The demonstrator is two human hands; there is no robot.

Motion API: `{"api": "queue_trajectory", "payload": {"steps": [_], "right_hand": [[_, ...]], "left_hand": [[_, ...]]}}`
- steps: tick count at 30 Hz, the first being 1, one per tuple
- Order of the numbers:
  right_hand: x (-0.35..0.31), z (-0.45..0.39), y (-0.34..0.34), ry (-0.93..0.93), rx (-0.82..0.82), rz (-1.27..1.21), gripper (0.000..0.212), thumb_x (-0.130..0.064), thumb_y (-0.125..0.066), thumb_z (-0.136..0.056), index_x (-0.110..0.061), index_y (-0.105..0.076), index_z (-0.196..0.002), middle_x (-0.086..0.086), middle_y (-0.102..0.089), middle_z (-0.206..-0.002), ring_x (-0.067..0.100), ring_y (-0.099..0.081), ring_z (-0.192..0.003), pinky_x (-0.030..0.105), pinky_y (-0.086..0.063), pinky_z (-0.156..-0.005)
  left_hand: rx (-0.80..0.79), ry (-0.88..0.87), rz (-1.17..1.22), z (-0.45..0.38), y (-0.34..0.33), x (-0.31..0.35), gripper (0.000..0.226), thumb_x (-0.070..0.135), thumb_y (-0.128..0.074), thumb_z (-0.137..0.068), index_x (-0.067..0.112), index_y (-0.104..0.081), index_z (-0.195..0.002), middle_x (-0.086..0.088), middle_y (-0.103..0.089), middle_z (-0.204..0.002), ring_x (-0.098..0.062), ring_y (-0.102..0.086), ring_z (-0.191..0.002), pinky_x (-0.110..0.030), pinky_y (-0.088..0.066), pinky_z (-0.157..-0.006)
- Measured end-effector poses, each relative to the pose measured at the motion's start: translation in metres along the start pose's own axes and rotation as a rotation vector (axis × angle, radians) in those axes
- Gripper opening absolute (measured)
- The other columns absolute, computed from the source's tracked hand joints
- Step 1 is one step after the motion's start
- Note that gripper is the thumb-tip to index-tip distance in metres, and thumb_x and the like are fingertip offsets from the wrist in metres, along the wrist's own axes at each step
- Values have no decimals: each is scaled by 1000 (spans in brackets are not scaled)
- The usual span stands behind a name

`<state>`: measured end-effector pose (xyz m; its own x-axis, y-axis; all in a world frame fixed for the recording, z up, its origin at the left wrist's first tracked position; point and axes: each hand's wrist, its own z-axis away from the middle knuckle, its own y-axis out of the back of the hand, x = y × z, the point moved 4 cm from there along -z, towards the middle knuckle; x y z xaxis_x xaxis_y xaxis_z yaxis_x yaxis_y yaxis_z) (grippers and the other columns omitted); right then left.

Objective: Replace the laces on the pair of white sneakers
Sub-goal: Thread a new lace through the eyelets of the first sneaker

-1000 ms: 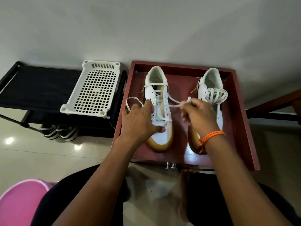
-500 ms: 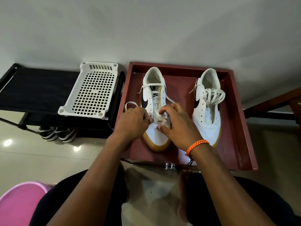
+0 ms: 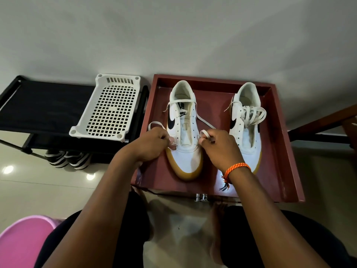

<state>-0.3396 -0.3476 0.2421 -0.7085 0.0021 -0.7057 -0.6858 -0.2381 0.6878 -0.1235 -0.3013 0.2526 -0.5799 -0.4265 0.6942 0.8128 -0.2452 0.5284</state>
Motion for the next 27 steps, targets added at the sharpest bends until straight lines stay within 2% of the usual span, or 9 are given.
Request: {"api": "queue_trajectory", "payload": {"steps": [1, 2, 5, 8, 11, 16, 21, 24, 27], "right_hand": [[2, 1, 1, -71, 28, -27, 4, -27, -63, -99, -23, -64, -100, 3, -72, -100, 30, -68, -94, 44, -56, -82], [3, 2, 4, -102, 85, 2, 17, -23, -63, -99, -22, -58, -115, 6, -68, -112, 33, -67, -99, 43, -54, -81], [-9, 7, 13, 102, 228, 165, 46, -10, -64, -96, -25, -50, -137, 7, -51, -140, 32, -57, -118, 45, -53, -89], [-17, 9, 7, 204, 156, 234, 13, -22, -59, -100, -27, -70, -106, 0, -45, -153, 27, -42, -138, 44, -49, -102], [-10, 10, -4, 120, 12, 338, 16, -35, -58, -103, -24, -68, -98, 3, -41, -160, 27, -29, -149, 48, -41, -110], [-6, 5, -3, 25, -124, 211, 17, -36, -64, -102, -32, -65, -85, 0, -44, -157, 28, -32, -145, 47, -35, -113], [-21, 6, -3, 49, -180, 203, 25, -35, -64, -101, -22, -74, -83, -1, -54, -145, 29, -40, -139, 41, -35, -108], [-38, 11, 8, 92, -202, 19, 27, -23, -67, -100, -12, -80, -79, 5, -68, -121, 24, -58, -121, 34, -40, -104], [-54, 29, 31, 98, -190, -282, 29, -15, -69, -97, -14, -78, -69, -7, -74, -112, 16, -69, -109, 46, -52, -103]], "left_hand": [[10, -9, 24, 2, 1, 2, 34, 10, -53, -110, 9, -51, -76, 18, -57, -51, 7, -53, -47, -12, -37, -52], [34, -17, 48, 2, 2, 3, 30, 10, -53, -110, 10, -54, -80, 17, -64, -57, 10, -56, -50, -11, -38, -53], [89, -30, 18, 5, 0, 8, 16, 13, -52, -108, 14, -61, -95, 8, -68, -65, 2, -60, -56, -18, -42, -55], [96, -21, -96, 1, -9, 8, 29, 48, -52, -107, 25, -64, -95, -3, -73, -89, -21, -69, -87, -38, -53, -80], [115, -16, -258, -1, -15, 8, 38, 56, -55, -105, 27, -62, -82, 5, -62, -87, -23, -64, -95, -38, -46, -82], [164, -42, -291, -8, -14, 0, 39, 43, -62, -102, 32, -63, -65, 0, -58, -77, -34, -59, -105, -37, -44, -84], [75, -46, -293, -1, -15, 12, 49, 40, -54, -108, 26, -65, -62, 2, -60, -75, -35, -51, -121, -44, -35, -114], [110, -131, -97, 20, -8, 26, 45, 33, -58, -110, 24, -70, -67, -6, -66, -83, -28, -59, -96, -41, -46, -94], [131, -246, 187, 52, 1, 37, 38, 25, -57, -111, 16, -72, -77, -7, -66, -86, -17, -59, -79, -34, -46, -82]]}}
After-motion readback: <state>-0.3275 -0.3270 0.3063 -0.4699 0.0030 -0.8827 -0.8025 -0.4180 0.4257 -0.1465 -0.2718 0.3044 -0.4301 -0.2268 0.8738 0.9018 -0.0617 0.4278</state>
